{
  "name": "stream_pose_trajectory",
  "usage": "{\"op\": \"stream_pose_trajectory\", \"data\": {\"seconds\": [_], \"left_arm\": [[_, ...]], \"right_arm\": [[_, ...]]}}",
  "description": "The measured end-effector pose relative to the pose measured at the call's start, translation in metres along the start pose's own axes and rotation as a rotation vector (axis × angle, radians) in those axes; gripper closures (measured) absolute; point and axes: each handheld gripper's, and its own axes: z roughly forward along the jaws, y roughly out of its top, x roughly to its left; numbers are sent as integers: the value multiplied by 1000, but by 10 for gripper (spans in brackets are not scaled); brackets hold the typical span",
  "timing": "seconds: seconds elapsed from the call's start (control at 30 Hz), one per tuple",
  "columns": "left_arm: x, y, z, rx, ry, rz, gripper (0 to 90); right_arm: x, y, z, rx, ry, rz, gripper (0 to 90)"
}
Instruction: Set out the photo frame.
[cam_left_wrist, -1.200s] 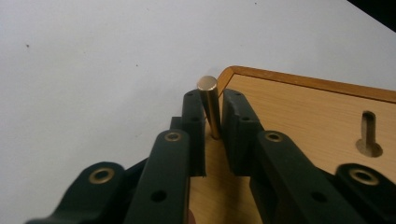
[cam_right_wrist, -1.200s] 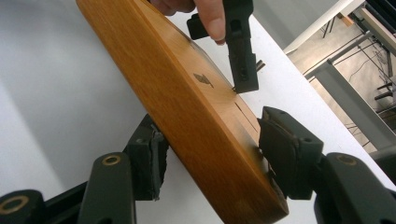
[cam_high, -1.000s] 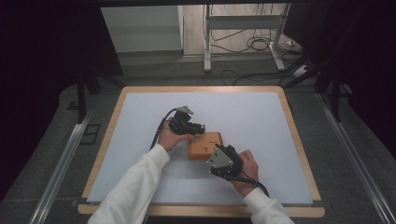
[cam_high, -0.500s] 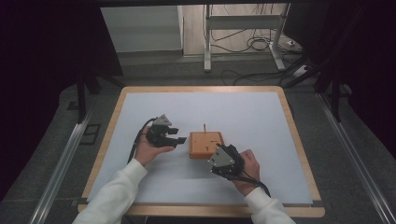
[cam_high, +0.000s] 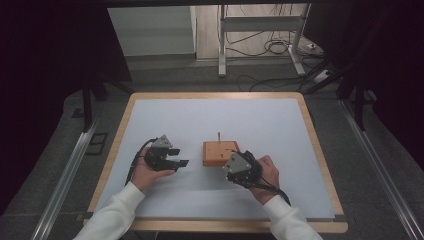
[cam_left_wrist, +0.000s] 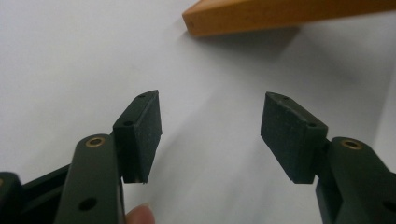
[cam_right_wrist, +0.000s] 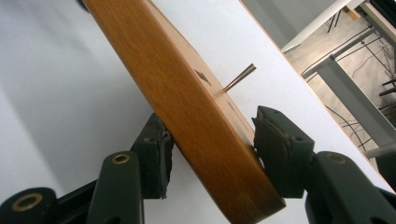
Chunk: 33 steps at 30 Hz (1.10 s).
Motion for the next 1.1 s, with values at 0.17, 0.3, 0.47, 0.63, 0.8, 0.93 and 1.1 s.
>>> {"op": "stream_pose_trajectory", "data": {"seconds": [0.17,0.3,0.47,0.63,0.8,0.93,1.1], "left_arm": [[-1,-6,1,14,-2,-2,379],[-1,-7,2,19,-4,-7,379],[-1,-8,2,18,-8,-9,379],[0,-9,2,16,-11,-12,379],[1,-9,1,17,-13,-15,380],[1,-9,1,17,-14,-15,380],[1,-9,2,16,-14,-11,378]], "right_arm": [[-7,3,0,9,15,6,502],[-11,6,0,13,25,8,516],[-17,10,2,15,42,0,532],[-23,15,4,13,46,3,554],[-27,19,6,20,47,-9,573],[-29,22,8,21,55,-14,600],[-34,25,9,26,71,-11,613]]}}
